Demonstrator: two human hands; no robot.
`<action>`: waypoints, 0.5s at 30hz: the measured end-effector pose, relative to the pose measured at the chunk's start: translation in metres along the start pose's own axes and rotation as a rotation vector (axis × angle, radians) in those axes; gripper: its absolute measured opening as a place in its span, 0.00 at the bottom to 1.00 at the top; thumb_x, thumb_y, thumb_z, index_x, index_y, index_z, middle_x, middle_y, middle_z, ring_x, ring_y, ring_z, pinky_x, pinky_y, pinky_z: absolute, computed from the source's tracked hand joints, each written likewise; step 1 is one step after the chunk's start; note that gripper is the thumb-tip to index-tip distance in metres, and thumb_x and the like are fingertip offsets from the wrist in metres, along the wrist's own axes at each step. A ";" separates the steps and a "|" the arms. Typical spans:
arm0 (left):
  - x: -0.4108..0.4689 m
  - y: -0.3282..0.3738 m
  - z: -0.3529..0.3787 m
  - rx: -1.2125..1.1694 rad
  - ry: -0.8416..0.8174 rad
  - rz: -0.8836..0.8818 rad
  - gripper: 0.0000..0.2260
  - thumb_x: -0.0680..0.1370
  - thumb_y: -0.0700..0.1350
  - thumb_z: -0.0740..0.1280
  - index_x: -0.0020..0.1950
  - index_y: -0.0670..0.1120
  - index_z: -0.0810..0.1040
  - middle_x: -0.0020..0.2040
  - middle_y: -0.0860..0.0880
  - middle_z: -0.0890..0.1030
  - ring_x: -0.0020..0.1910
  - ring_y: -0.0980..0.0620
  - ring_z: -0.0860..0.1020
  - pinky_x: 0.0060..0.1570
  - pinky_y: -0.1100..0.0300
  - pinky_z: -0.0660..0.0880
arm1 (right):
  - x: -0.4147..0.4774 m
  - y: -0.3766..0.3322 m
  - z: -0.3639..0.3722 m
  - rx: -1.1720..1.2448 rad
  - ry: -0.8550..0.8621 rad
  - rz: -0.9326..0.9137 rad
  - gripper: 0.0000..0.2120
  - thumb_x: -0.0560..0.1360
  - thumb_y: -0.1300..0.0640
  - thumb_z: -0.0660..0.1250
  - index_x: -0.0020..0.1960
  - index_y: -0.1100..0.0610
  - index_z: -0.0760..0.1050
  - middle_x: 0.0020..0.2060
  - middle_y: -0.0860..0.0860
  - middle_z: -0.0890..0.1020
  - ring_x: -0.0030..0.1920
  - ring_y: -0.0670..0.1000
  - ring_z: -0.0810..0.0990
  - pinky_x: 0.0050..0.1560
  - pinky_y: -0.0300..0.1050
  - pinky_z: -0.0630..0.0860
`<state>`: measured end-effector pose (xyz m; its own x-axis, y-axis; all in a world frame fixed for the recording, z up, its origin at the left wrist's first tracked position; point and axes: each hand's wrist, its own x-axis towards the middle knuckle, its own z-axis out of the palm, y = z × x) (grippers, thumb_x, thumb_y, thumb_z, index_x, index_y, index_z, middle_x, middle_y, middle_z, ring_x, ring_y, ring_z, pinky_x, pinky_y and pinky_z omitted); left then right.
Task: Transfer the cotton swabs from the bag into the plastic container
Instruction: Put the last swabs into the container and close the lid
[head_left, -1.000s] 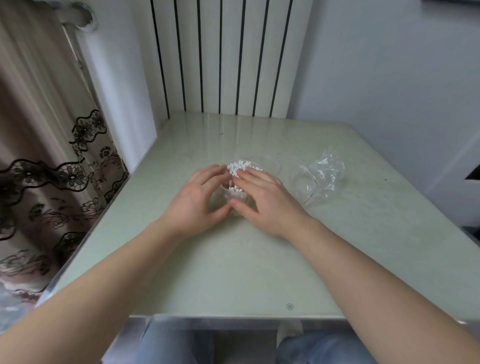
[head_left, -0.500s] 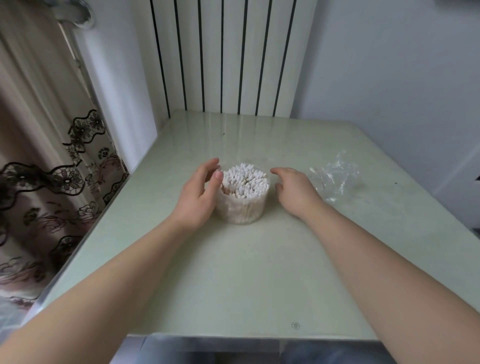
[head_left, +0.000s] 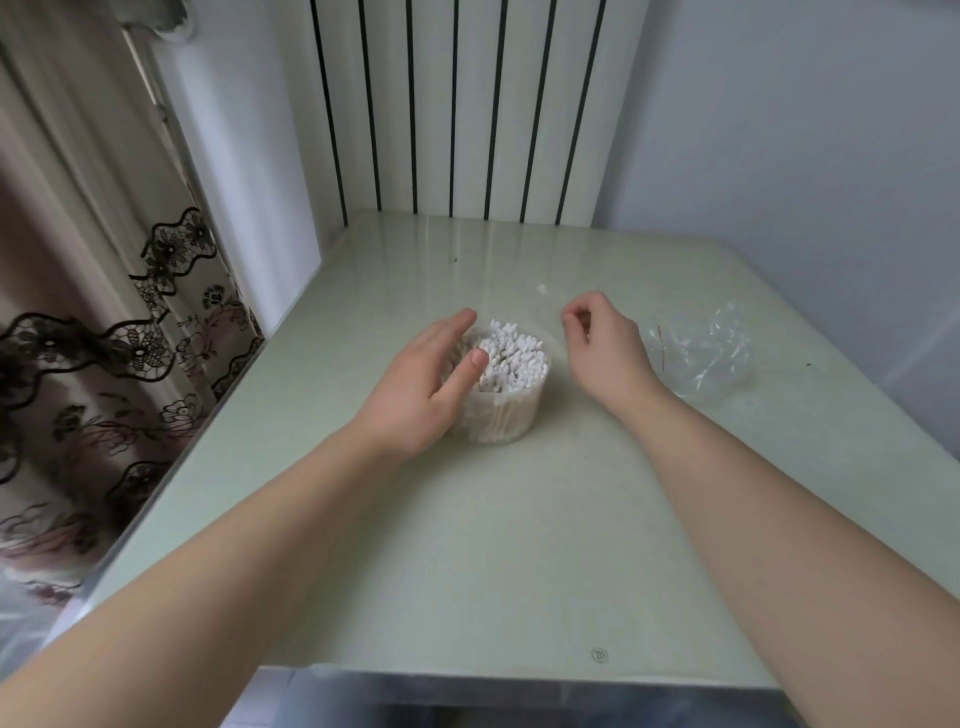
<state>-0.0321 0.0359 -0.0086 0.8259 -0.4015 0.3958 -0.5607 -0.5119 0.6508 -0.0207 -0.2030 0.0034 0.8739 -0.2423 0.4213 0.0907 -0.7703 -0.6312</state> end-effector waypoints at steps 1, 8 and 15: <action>0.000 0.002 0.000 -0.016 0.016 -0.016 0.29 0.82 0.61 0.54 0.80 0.47 0.64 0.77 0.50 0.69 0.75 0.53 0.67 0.75 0.56 0.63 | -0.002 -0.005 -0.004 0.070 0.044 0.018 0.04 0.81 0.58 0.62 0.53 0.56 0.75 0.48 0.53 0.83 0.49 0.54 0.81 0.49 0.42 0.72; 0.003 0.014 -0.006 -0.143 0.174 -0.132 0.23 0.84 0.54 0.61 0.78 0.50 0.67 0.74 0.54 0.72 0.73 0.58 0.69 0.72 0.49 0.69 | -0.006 -0.042 -0.027 0.552 0.175 0.131 0.05 0.83 0.60 0.56 0.54 0.54 0.70 0.41 0.50 0.83 0.42 0.49 0.86 0.44 0.51 0.81; 0.006 0.047 -0.030 -0.230 0.400 -0.183 0.17 0.81 0.51 0.68 0.70 0.50 0.78 0.53 0.57 0.84 0.51 0.63 0.81 0.55 0.64 0.77 | -0.019 -0.070 -0.036 0.708 -0.064 0.288 0.08 0.84 0.60 0.57 0.59 0.60 0.72 0.40 0.57 0.80 0.33 0.53 0.84 0.34 0.47 0.79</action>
<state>-0.0514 0.0321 0.0435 0.8928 0.0258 0.4497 -0.4138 -0.3475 0.8414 -0.0604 -0.1652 0.0631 0.9332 -0.3256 0.1519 0.1204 -0.1151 -0.9860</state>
